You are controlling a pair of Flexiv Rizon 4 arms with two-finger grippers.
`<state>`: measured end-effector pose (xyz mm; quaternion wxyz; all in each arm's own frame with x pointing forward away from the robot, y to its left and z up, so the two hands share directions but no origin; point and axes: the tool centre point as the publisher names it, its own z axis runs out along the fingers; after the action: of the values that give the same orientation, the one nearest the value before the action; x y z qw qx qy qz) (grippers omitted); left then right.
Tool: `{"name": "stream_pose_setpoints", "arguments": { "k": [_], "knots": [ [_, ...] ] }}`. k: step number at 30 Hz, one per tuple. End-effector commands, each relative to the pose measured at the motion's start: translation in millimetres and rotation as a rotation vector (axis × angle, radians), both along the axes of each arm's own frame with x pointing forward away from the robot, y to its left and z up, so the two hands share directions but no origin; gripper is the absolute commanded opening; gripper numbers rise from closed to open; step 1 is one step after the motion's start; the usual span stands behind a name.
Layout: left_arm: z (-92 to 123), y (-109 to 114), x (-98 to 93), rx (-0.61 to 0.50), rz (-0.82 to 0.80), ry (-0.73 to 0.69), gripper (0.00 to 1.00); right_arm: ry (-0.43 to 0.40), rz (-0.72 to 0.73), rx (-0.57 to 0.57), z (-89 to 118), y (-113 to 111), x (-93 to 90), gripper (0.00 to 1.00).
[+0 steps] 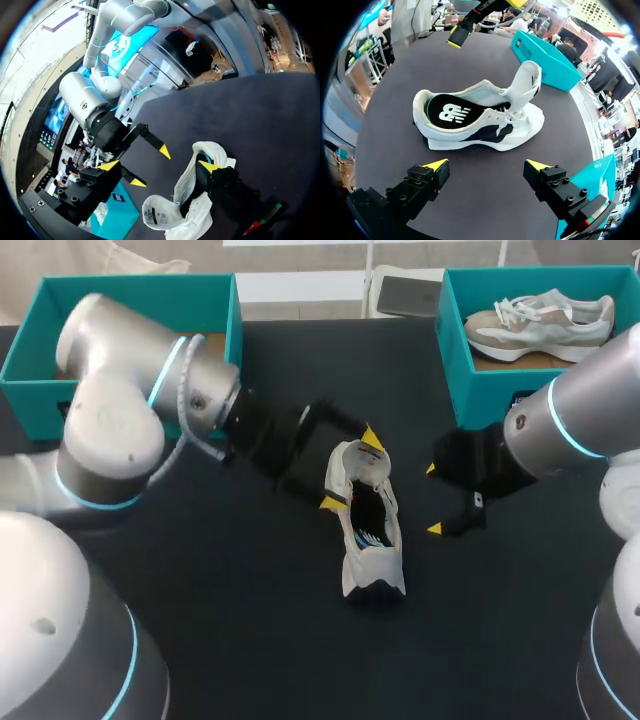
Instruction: Take the shoe out of the shoebox, open the shoe tongue, remove and reinsert the insole, then place the shoe into the shoebox
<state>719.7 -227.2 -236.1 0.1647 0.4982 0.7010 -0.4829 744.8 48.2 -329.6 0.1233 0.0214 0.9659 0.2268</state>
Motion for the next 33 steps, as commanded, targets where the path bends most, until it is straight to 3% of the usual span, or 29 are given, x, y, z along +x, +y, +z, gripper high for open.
{"name": "stream_pose_setpoints", "arguments": {
  "k": [1,16,20,24,31,33],
  "knots": [
    [14,7,3.1,0.546,-0.369,0.131,1.00,0.019,0.009,-0.034,25,-25,-10.3,1.00],
    [14,7,3.1,0.546,-0.369,0.131,1.00,0.051,0.013,-0.122,99,-98,1.2,1.00],
    [14,7,3.1,0.546,-0.369,0.131,1.00,0.072,0.044,-0.108,120,-101,4.0,1.00],
    [14,7,3.1,0.546,-0.369,0.131,1.00,0.073,0.101,-0.014,131,-93,6.3,1.00],
    [7,7,15.2,0.635,-0.392,0.082,1.00,0.059,0.104,-0.002,134,-91,8.0,1.00],
    [6,6,16.7,0.629,-0.398,0.105,0.37,0.059,0.104,-0.002,134,-91,8.0,1.00]
  ]
}}
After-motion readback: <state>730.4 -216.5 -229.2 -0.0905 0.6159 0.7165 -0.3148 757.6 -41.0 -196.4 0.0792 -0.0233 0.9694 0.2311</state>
